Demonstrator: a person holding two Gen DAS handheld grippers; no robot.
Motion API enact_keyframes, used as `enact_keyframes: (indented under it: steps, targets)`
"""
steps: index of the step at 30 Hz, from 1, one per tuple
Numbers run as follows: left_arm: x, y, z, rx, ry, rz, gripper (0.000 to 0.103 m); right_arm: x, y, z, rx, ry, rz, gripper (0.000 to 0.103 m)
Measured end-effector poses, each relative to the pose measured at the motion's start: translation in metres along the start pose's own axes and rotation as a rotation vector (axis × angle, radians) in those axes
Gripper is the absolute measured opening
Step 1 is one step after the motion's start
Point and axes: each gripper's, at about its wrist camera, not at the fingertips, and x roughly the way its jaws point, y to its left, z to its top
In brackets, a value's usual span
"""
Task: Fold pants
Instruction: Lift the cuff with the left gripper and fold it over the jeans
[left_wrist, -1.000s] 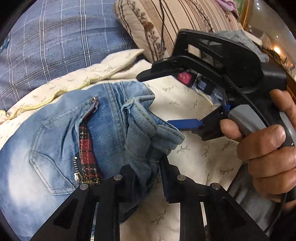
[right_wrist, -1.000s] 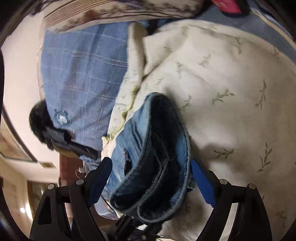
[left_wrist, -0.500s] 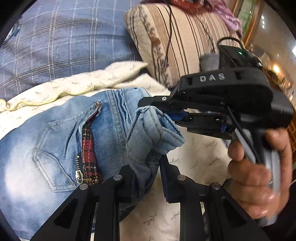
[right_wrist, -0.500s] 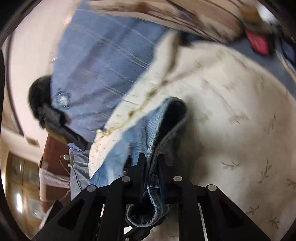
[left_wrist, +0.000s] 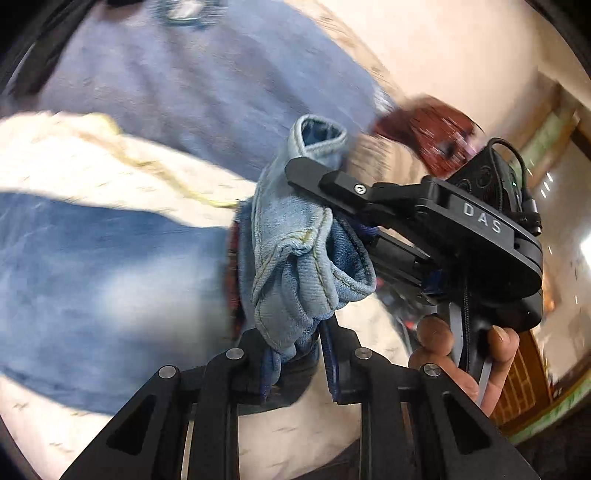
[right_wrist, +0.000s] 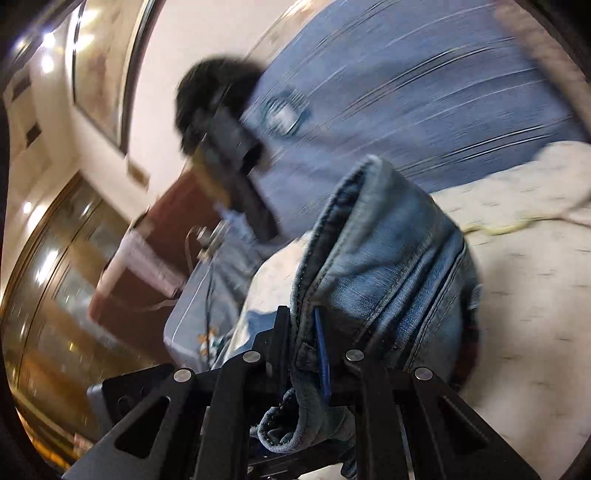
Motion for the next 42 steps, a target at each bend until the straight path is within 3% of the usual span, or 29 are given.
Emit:
enact_keyframes:
  steps: [5,8,10,11,12,14,17,20,22,25,26,28,30,31,33,34,36,38,40,42]
  targets:
    - [-0.007,0.073,-0.010,-0.172,0.050,0.080,0.031,0.082,-0.018,-0.025,0.065,0.141,0.055,0.019]
    - [-0.005,0.098,-0.019,-0.219,0.087,0.169,0.040,0.103,-0.043,-0.041,0.163,0.257,0.083,0.029]
    - [-0.010,0.109,-0.021,-0.259,0.111,0.156,0.041,0.091,-0.049,-0.043,0.210,0.263,0.117,0.029]
    - [-0.016,0.114,-0.020,-0.276,0.110,0.129,0.042,0.076,-0.049,-0.041,0.216,0.235,0.136,0.040]
    - [-0.025,0.117,-0.019,-0.293,0.091,0.095,0.043,0.058,-0.048,-0.038,0.208,0.191,0.135,0.064]
    - [-0.039,0.120,-0.013,-0.296,0.065,0.087,0.047,0.023,-0.048,-0.034,0.188,0.088,0.087,0.083]
    - [-0.052,0.121,-0.004,-0.272,0.042,0.152,0.054,-0.012,-0.064,-0.035,0.215,0.034,-0.014,0.083]
    - [-0.045,0.120,0.007,-0.243,0.088,0.235,0.059,-0.023,-0.100,-0.048,0.306,0.034,-0.217,0.083]
    - [-0.035,0.117,0.013,-0.220,0.104,0.322,0.058,-0.022,-0.119,-0.058,0.382,0.081,-0.213,0.083]
    - [-0.018,0.123,0.014,-0.199,0.106,0.328,0.054,-0.010,-0.130,-0.070,0.443,0.144,-0.105,0.083]
    - [-0.017,0.125,0.009,-0.199,0.107,0.330,0.038,-0.002,-0.130,-0.073,0.447,0.172,-0.082,0.082]
    - [-0.015,0.118,0.006,-0.177,0.105,0.339,0.031,0.016,-0.126,-0.081,0.427,0.215,-0.125,0.075]
    - [-0.017,0.106,0.002,-0.139,0.086,0.345,0.021,0.025,-0.121,-0.087,0.388,0.236,-0.150,0.057]
    - [-0.021,0.102,0.000,-0.129,0.074,0.348,0.020,0.023,-0.117,-0.086,0.367,0.230,-0.166,0.054]
    - [-0.027,0.095,-0.003,-0.134,0.065,0.315,0.015,0.011,-0.108,-0.080,0.330,0.226,-0.171,0.035]
    - [-0.033,0.087,-0.004,-0.136,0.059,0.289,0.014,0.002,-0.100,-0.075,0.304,0.199,-0.160,0.033]
    - [-0.038,0.070,-0.004,-0.110,0.038,0.224,0.014,-0.012,-0.087,-0.067,0.258,0.154,-0.173,0.031]
    - [-0.033,0.062,-0.009,-0.120,0.073,0.160,0.014,-0.023,-0.092,-0.067,0.244,0.142,-0.249,0.034]
    - [-0.016,0.068,-0.017,-0.129,0.141,0.159,0.014,-0.014,-0.114,-0.074,0.291,0.176,-0.317,0.039]
    - [0.000,0.078,-0.032,-0.130,0.199,0.214,0.015,-0.010,-0.135,-0.083,0.386,0.180,-0.294,0.047]
